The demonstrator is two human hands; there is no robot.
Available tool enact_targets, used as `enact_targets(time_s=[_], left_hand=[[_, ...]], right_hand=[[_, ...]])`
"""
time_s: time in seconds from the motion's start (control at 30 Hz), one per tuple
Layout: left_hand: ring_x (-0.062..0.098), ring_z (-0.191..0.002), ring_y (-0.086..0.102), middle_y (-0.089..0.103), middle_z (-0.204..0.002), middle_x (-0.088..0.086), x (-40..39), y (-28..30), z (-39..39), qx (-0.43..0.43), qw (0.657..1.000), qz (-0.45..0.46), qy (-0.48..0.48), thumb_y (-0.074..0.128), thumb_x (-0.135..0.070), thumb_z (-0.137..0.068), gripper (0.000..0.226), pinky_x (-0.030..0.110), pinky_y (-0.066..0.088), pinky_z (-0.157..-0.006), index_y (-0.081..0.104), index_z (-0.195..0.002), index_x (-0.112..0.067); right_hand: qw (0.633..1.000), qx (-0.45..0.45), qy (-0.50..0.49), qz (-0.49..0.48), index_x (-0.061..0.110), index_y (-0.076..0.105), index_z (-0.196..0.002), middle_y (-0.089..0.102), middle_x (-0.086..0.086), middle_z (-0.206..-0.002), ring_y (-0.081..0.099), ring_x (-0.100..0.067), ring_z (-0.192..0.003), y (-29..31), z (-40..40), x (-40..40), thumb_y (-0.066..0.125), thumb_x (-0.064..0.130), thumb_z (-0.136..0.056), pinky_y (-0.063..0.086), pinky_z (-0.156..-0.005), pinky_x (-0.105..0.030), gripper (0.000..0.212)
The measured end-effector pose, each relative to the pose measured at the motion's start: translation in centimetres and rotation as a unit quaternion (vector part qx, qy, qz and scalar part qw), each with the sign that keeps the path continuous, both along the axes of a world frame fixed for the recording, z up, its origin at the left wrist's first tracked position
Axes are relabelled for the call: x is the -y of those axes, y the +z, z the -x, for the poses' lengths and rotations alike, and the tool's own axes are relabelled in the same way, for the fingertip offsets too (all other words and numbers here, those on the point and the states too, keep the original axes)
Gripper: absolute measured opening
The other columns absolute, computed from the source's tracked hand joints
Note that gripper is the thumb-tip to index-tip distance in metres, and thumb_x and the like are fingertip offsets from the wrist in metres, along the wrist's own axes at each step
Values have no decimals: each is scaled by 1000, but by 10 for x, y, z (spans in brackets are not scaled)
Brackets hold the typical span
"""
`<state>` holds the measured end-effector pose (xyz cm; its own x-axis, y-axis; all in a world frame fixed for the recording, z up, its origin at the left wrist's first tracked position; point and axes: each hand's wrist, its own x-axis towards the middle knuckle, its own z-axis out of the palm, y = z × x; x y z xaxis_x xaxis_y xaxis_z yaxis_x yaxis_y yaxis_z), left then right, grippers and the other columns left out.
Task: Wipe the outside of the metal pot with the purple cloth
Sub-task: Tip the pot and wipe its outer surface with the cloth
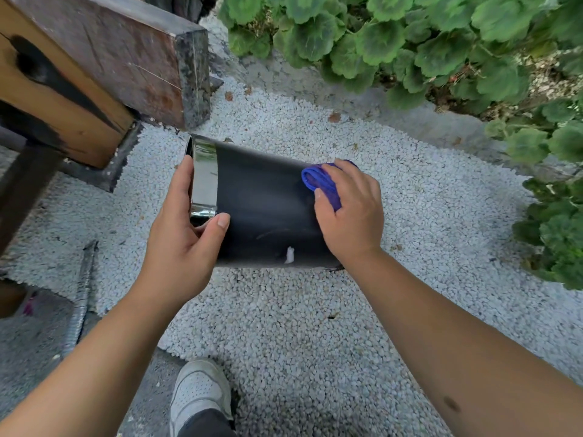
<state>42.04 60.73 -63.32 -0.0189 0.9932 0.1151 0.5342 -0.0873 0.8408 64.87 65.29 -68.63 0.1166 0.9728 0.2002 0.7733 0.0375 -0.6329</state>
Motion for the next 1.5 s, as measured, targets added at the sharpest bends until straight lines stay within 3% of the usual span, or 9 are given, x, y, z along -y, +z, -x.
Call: enact_targets(time_s=[0.2,0.3,0.5,0.57,0.87,1.0,1.13,1.37,1.5], left_hand=[[0,-102,64,65,-112,-15,3,-5,-8,161,979,-34,122,70,-35,-75,44,11,50,-76,51,-115,-38],[-6,-108,63,65,-118,-26,17,-8,-3,106,988,-36,108,67,-37,-81,49,11,51,-84,51,-126,-41],[5,-74,72,67,-105,-31,49,-13,14,-84,995,14,-47,56,-48,-87,86,29,60,-62,-2,-148,-64],[-12,-86,66,55,-115,-49,47,-13,11,-51,998,21,-43,61,-38,-88,89,9,53,-66,0,-145,-67],[-25,-102,55,48,-123,-53,7,15,-18,53,998,19,-22,62,-17,-87,83,1,42,-86,20,-157,-7],[15,-67,57,68,-113,-4,-2,21,-16,100,987,88,-89,52,-13,-79,93,36,49,-63,8,-160,-28],[2,-60,52,59,-116,-36,-2,11,-12,88,988,94,-88,49,-5,-82,95,20,46,-55,-4,-151,-44],[-1,-68,52,33,-133,-55,-6,4,-16,66,997,39,-24,47,-6,-80,91,21,45,-60,7,-156,-34],[8,-121,45,33,-142,-13,-5,11,-23,34,998,-46,13,51,-5,-78,76,11,45,-70,32,-149,-24]], right_hand=[[1000,-9,-8,7,22,64,-126,60,3,-135,49,-30,-119,0,2,-2,47,42,-87,42,-105,-38,46],[1000,-22,-13,-6,23,66,-123,61,3,-133,50,-30,-118,-1,8,-1,50,41,-86,42,-105,-38,44],[1000,-30,-1,8,24,65,-124,60,6,-134,48,-26,-121,3,12,1,51,41,-88,36,-105,-30,42],[999,-45,-1,17,23,65,-124,59,6,-134,47,-26,-121,7,14,-1,54,38,-89,36,-106,-30,40],[980,-144,98,-98,15,67,-120,65,-1,-125,51,-18,-115,67,57,0,58,34,-87,36,-104,-29,39],[977,-12,146,-157,15,65,-127,60,-10,-134,52,-28,-119,69,72,5,58,41,-90,32,-110,-36,45],[979,8,128,-158,14,65,-126,60,-11,-135,55,-34,-115,53,63,0,56,38,-94,37,-107,-40,41],[998,25,19,-48,22,61,-130,56,0,-140,45,-30,-120,16,8,-13,46,42,-94,38,-106,-40,43],[1000,5,-16,-19,25,58,-133,53,5,-143,45,-33,-122,4,-11,-13,42,45,-94,43,-104,-44,47]])
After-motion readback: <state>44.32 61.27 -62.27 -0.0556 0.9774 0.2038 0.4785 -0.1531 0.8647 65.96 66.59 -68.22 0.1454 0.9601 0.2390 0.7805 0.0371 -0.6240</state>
